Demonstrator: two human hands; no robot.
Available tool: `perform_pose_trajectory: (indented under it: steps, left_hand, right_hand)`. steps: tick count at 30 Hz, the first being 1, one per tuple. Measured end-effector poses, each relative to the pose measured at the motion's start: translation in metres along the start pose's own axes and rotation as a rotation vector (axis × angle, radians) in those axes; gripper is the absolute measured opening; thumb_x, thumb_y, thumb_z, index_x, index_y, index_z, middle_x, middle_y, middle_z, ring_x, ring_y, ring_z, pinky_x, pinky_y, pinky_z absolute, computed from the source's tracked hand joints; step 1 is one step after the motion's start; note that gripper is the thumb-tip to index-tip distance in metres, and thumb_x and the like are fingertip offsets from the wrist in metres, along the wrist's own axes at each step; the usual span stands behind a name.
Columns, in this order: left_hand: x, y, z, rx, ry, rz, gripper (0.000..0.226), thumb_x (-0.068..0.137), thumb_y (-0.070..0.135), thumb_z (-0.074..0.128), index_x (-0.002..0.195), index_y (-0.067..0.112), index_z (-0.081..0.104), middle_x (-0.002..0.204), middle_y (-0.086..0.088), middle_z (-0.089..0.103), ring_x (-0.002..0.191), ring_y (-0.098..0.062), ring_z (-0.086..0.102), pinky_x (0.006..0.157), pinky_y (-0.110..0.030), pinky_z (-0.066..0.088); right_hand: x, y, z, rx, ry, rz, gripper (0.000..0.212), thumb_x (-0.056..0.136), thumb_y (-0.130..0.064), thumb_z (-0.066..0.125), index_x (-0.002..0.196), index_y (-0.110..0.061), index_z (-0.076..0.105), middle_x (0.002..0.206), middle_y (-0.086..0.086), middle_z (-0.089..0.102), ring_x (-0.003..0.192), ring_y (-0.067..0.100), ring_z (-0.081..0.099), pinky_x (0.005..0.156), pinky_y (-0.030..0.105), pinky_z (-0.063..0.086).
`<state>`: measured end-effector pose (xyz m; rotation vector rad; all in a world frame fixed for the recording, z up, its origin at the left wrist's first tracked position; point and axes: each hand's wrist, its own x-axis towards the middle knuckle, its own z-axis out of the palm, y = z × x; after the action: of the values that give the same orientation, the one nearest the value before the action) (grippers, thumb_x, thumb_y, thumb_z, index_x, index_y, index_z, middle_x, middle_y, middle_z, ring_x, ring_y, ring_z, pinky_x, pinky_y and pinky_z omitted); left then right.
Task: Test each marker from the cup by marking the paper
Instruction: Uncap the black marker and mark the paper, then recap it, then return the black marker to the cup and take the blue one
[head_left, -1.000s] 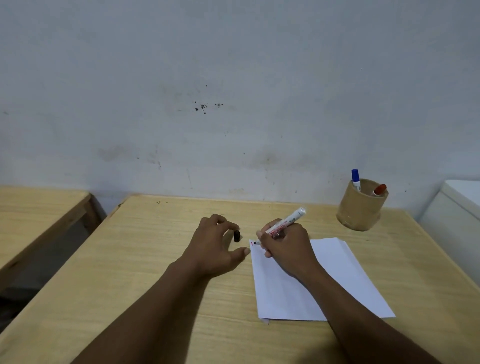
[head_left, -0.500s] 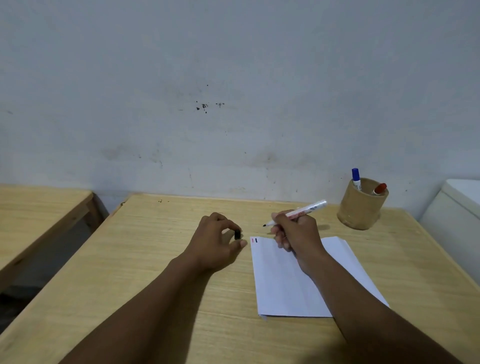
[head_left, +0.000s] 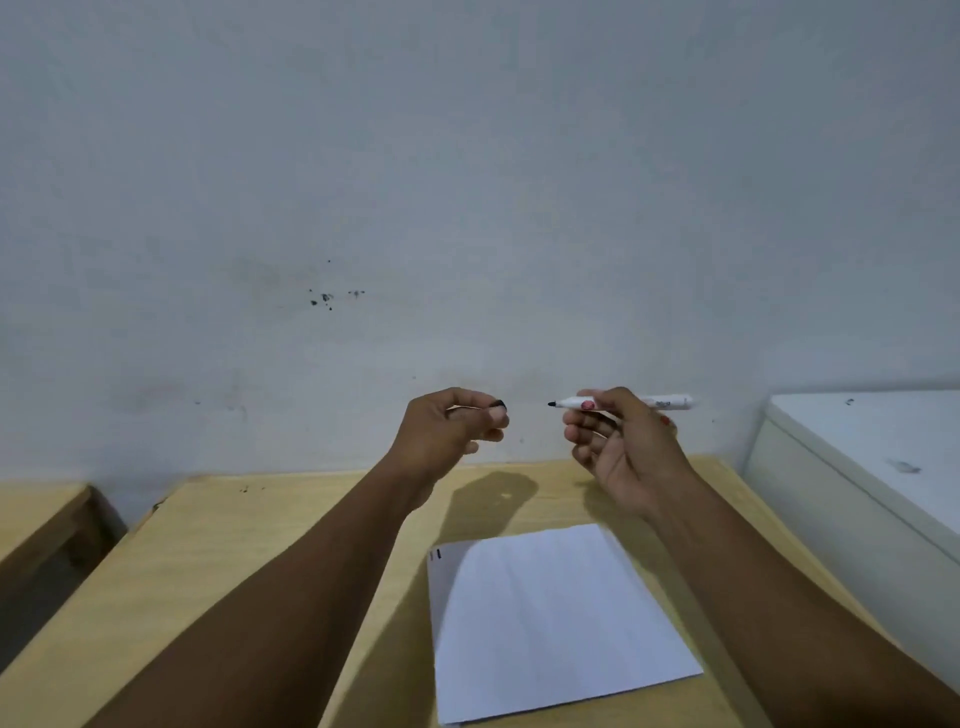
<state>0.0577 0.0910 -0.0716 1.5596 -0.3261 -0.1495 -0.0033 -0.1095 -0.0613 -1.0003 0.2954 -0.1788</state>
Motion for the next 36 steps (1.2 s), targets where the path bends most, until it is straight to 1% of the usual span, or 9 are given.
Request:
perform_pose_trajectory:
  steps: [6, 11, 17, 21, 25, 28, 31, 34, 36]
  left_hand:
    - [0.016, 0.013, 0.056, -0.164, -0.153, -0.062, 0.014, 0.087, 0.02, 0.078, 0.1, 0.017, 0.078, 0.087, 0.0, 0.076, 0.077, -0.016, 0.067, 0.073, -0.029, 0.047]
    - [0.02, 0.014, 0.079, -0.15, -0.213, -0.063, 0.014, 0.086, 0.019, 0.078, 0.1, 0.016, 0.08, 0.085, 0.0, 0.075, 0.075, -0.017, 0.067, 0.071, -0.029, 0.048]
    - [0.025, 0.012, 0.09, -0.111, -0.2, -0.039, 0.011, 0.087, 0.018, 0.077, 0.095, 0.011, 0.08, 0.081, -0.002, 0.073, 0.074, -0.018, 0.067, 0.073, -0.03, 0.05]
    - [0.03, 0.015, 0.093, -0.034, -0.176, 0.023, 0.007, 0.086, 0.016, 0.079, 0.084, 0.009, 0.079, 0.074, -0.007, 0.072, 0.072, -0.021, 0.066, 0.073, -0.03, 0.052]
    - [0.037, 0.024, 0.094, 0.029, -0.08, 0.104, 0.01, 0.087, 0.016, 0.078, 0.084, 0.007, 0.079, 0.07, -0.004, 0.071, 0.065, -0.016, 0.063, 0.065, -0.027, 0.051]
    - [0.047, 0.033, 0.092, 0.144, 0.04, 0.172, 0.012, 0.086, 0.021, 0.079, 0.086, 0.009, 0.08, 0.07, -0.003, 0.071, 0.063, -0.012, 0.063, 0.063, -0.026, 0.05]
    - [0.057, 0.042, 0.093, 0.323, 0.026, 0.246, 0.011, 0.084, 0.024, 0.08, 0.087, 0.013, 0.08, 0.071, -0.005, 0.073, 0.064, -0.011, 0.062, 0.062, -0.026, 0.049]
    - [0.063, 0.044, 0.106, 0.541, -0.033, 0.356, 0.011, 0.085, 0.024, 0.078, 0.089, 0.013, 0.081, 0.067, -0.001, 0.071, 0.056, 0.0, 0.058, 0.056, -0.013, 0.044]
    - [0.065, 0.044, 0.118, 0.682, -0.072, 0.406, 0.014, 0.086, 0.024, 0.077, 0.095, 0.013, 0.081, 0.075, 0.003, 0.074, 0.063, 0.0, 0.062, 0.06, -0.01, 0.044]
  right_hand:
    - [-0.002, -0.023, -0.014, 0.004, 0.031, -0.111, 0.019, 0.093, -0.016, 0.059, 0.076, -0.009, 0.062, 0.066, 0.012, 0.067, 0.047, 0.017, 0.063, 0.051, 0.027, 0.041]
    - [0.002, -0.03, -0.028, -0.026, 0.006, -0.151, 0.019, 0.095, -0.016, 0.059, 0.078, -0.008, 0.062, 0.065, 0.012, 0.067, 0.047, 0.017, 0.063, 0.05, 0.027, 0.04]
    - [0.008, -0.027, -0.041, -0.103, 0.005, -0.199, 0.022, 0.096, -0.016, 0.061, 0.077, -0.006, 0.066, 0.064, 0.012, 0.066, 0.047, 0.016, 0.061, 0.051, 0.028, 0.039]
    - [0.013, -0.024, -0.038, -0.134, -0.012, -0.196, 0.022, 0.097, -0.019, 0.064, 0.083, -0.003, 0.065, 0.067, 0.012, 0.066, 0.048, 0.015, 0.06, 0.049, 0.026, 0.04]
    - [0.015, -0.031, -0.033, -0.212, -0.025, -0.11, 0.033, 0.095, -0.039, 0.067, 0.092, -0.007, 0.065, 0.064, 0.008, 0.066, 0.046, 0.015, 0.054, 0.04, 0.022, 0.034]
    - [0.019, -0.054, -0.047, -0.448, 0.137, -0.076, 0.057, 0.088, -0.066, 0.061, 0.088, -0.009, 0.068, 0.056, 0.006, 0.064, 0.035, 0.011, 0.043, 0.034, 0.018, 0.023]
    - [0.025, -0.074, -0.075, -0.413, 0.283, -0.142, 0.053, 0.096, -0.058, 0.054, 0.084, -0.008, 0.066, 0.054, 0.006, 0.06, 0.03, 0.01, 0.038, 0.031, 0.018, 0.024]
    - [0.026, -0.08, -0.096, -0.42, 0.315, -0.171, 0.044, 0.098, -0.05, 0.055, 0.085, -0.009, 0.063, 0.059, 0.008, 0.06, 0.03, 0.011, 0.041, 0.032, 0.019, 0.025]
    - [0.025, -0.077, -0.105, -0.442, 0.318, -0.17, 0.04, 0.098, -0.047, 0.056, 0.086, -0.009, 0.062, 0.061, 0.008, 0.06, 0.031, 0.012, 0.042, 0.032, 0.019, 0.026]
